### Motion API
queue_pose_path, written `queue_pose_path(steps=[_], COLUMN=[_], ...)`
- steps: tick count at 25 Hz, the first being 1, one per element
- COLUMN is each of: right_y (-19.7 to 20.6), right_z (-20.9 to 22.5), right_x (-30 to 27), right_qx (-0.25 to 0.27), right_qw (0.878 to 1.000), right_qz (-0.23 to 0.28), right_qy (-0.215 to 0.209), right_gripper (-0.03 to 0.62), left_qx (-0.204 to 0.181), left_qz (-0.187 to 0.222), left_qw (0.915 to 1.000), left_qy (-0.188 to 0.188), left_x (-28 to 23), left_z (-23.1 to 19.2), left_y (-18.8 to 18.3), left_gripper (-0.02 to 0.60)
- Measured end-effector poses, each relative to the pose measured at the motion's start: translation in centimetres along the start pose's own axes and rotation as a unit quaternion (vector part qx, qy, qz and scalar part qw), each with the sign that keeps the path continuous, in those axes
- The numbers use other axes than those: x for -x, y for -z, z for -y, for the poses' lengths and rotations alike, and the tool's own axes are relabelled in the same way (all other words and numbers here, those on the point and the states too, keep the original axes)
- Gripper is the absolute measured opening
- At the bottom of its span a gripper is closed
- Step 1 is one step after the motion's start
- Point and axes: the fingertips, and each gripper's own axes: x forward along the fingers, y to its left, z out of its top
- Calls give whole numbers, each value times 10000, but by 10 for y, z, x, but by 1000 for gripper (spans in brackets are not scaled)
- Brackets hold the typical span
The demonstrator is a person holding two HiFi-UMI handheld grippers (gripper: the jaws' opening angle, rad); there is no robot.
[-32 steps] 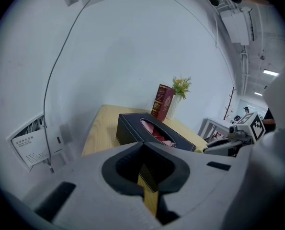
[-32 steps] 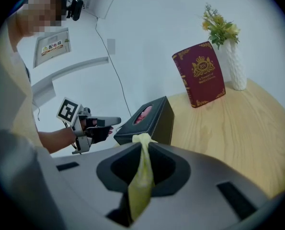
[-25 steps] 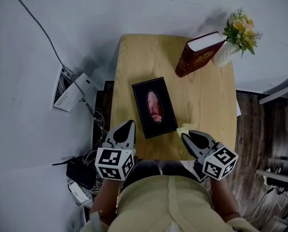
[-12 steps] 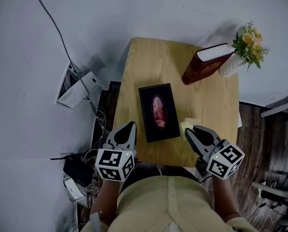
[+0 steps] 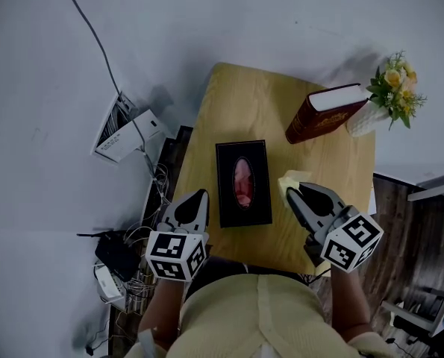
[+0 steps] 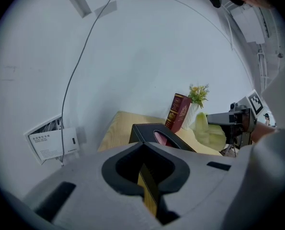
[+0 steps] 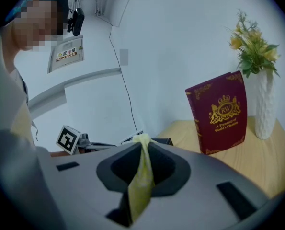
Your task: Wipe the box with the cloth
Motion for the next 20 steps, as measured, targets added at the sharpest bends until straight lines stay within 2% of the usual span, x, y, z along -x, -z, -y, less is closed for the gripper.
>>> queue_pose_path(steps=[5, 10, 20], right_y=[-16, -22, -44], right_z=[2, 2, 2], right_x=[-9, -23, -68], right_qx=[202, 191, 418], right_qw=[9991, 9986, 9989], right_qz=[32, 57, -20], right_qy=[-378, -481, -218], right_gripper=[55, 55, 55], left_qx=[-98, -198, -326], left_qz=[79, -13, 67], left_qw=[9999, 9998, 9982], left_qy=[-83, -30, 495], left_x=[-6, -10, -43], left_z=[16, 16, -6], left_y=[-15, -20, -47], left_gripper=[16, 16, 17])
